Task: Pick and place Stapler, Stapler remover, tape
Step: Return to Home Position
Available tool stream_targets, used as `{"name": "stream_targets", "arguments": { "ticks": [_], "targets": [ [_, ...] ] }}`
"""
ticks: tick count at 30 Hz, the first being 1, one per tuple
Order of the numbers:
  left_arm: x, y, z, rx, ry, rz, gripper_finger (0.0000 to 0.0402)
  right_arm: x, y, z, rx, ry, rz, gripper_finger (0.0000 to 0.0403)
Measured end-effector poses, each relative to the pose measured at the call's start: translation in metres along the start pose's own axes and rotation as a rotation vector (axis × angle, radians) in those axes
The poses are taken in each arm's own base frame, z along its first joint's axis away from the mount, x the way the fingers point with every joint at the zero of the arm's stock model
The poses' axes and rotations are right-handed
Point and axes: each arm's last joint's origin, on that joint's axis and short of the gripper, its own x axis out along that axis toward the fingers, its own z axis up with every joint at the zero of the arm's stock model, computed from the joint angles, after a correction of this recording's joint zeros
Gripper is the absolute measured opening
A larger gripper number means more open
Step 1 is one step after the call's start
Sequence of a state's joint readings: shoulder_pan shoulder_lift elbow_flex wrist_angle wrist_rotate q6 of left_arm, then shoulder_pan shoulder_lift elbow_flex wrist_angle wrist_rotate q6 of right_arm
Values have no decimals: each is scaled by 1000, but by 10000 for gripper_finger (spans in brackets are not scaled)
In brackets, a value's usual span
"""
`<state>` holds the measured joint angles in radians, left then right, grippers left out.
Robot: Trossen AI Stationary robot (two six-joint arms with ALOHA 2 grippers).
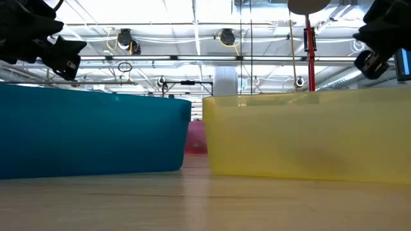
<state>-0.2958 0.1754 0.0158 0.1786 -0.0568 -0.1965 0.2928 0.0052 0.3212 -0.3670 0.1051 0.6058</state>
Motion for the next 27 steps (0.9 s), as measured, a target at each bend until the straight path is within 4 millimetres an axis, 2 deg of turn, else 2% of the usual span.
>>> {"name": "stream_targets", "arguments": {
  "ticks": [6, 9, 17, 27],
  "targets": [
    [0, 2, -2, 36, 19, 56, 198, 21, -17, -30, 70, 11, 31, 28],
    [0, 2, -3, 36, 23, 60, 198, 26, -20, -37, 97, 6, 69, 28],
    [-1, 5, -8, 59, 67, 139, 198, 29, -23, -38, 21, -45, 82, 31],
    [-2, 15, -2, 99, 62, 236, 198, 29, -24, -34, -10, -63, 91, 29]
  ]
}}
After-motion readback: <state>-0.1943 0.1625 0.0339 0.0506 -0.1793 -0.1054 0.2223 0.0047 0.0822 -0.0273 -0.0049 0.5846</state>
